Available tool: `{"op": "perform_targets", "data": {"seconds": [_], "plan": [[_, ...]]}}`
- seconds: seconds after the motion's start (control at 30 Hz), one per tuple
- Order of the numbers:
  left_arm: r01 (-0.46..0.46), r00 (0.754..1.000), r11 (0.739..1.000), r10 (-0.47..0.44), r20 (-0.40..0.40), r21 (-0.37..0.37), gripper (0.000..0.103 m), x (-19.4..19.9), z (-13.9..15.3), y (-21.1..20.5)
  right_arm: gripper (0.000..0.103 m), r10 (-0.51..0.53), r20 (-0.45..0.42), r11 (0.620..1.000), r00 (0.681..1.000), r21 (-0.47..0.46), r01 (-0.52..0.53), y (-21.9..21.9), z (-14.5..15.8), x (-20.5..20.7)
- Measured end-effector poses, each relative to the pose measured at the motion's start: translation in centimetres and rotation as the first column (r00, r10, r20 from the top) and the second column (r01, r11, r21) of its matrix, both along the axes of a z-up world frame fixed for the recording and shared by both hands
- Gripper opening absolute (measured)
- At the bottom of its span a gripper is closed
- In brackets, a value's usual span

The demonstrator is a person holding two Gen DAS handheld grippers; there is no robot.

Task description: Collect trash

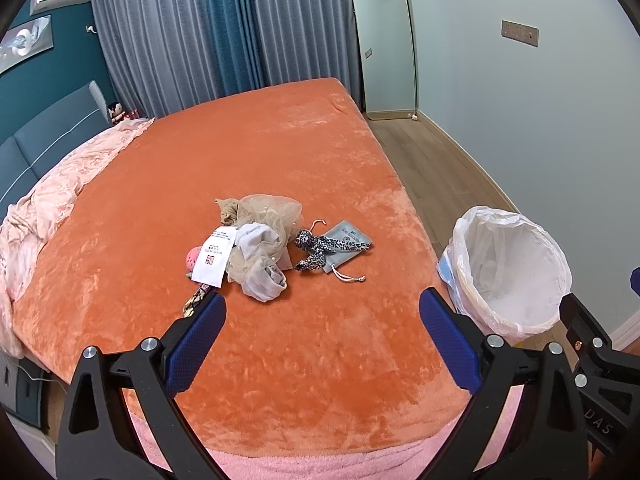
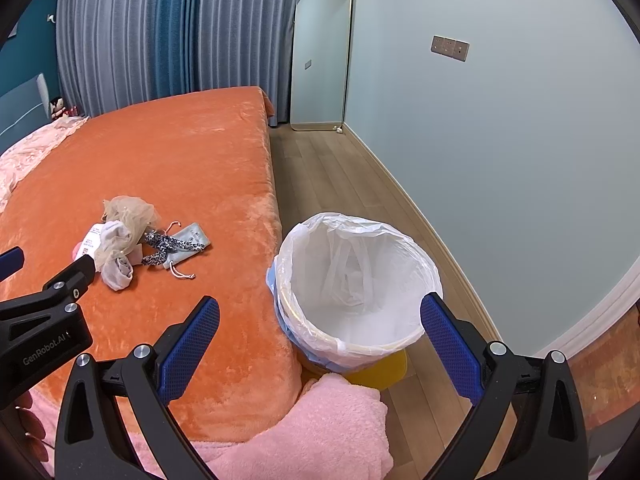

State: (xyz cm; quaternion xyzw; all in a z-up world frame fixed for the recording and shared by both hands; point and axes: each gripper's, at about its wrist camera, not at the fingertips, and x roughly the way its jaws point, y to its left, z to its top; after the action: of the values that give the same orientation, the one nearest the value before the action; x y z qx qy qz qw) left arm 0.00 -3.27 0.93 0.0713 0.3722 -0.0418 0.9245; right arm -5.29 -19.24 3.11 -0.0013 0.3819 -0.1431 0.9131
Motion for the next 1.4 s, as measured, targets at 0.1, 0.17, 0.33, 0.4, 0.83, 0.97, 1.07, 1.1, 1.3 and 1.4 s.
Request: {"op": "perform_targets", "data": {"seconds": [0.1, 0.17, 0.33, 0.4, 0.83, 0.97, 1.07, 1.1, 1.3, 1.4], "plan": [[0.018, 1.000, 1.000, -0.018, -0.007, 0.008, 0.093, -0.11, 0.02, -0.11, 0.096, 0.000, 0.000, 1.000, 1.000, 0.000, 0.000, 0.02, -0.01, -0.01], [0.025, 1.000, 1.000, -0.025, -0.004, 0.019, 0.093, -0.17, 0.06, -0.28, 0.096, 0.000, 0.000, 1.000, 1.000, -0.001, 0.000, 0.05, -0.01, -0.04], [0.030, 1.000, 0.999, -0.030, -0.006, 0.016, 0.093, -0.19, 0.04, -0.34, 0.096, 0.000, 0.001, 1.000, 1.000, -0.001, 0.000, 0.04, -0.06, -0.08], [0.023, 1.000, 1.000, -0.023, -0.004, 0.015, 0.093, -0.09, 0.05, -0.32, 0.096, 0.000, 0.001, 1.000, 1.000, 0.001, 0.000, 0.03, -0.06, -0.05], [-0.001, 1.000, 1.000, 0.001, 0.000, 0.031, 0.093, 0.14, -0.14, -0.14, 0.096, 0.001, 0.000, 1.000, 1.000, -0.002, -0.001, 0.04, -0.10, -0.10], [0.005, 1.000, 0.999, -0.006, 0.015, 0.035, 0.093, 0.11, -0.03, -0.20, 0.096, 0.001, 0.001, 1.000, 1.000, -0.002, -0.001, 0.06, -0.11, -0.11], [0.012, 1.000, 0.999, -0.013, 0.019, 0.034, 0.093, 0.03, -0.03, -0.25, 0.096, 0.001, 0.001, 1.000, 1.000, -0.002, -0.001, 0.10, -0.10, -0.09], [0.013, 1.000, 0.999, -0.014, 0.017, 0.031, 0.093, 0.05, -0.04, -0.21, 0.096, 0.001, 0.001, 1.000, 1.000, -0.002, -0.001, 0.11, -0.11, -0.08], [0.013, 1.000, 1.000, -0.013, 0.015, 0.017, 0.093, 0.12, -0.02, 0.04, 0.096, -0.002, 0.000, 1.000, 1.000, -0.005, 0.002, 0.05, -0.18, -0.08], [0.007, 1.000, 1.000, -0.007, -0.002, 0.006, 0.093, 0.29, -0.07, 0.28, 0.096, -0.007, 0.001, 1.000, 1.000, -0.007, 0.007, -0.15, -0.21, -0.03]]}}
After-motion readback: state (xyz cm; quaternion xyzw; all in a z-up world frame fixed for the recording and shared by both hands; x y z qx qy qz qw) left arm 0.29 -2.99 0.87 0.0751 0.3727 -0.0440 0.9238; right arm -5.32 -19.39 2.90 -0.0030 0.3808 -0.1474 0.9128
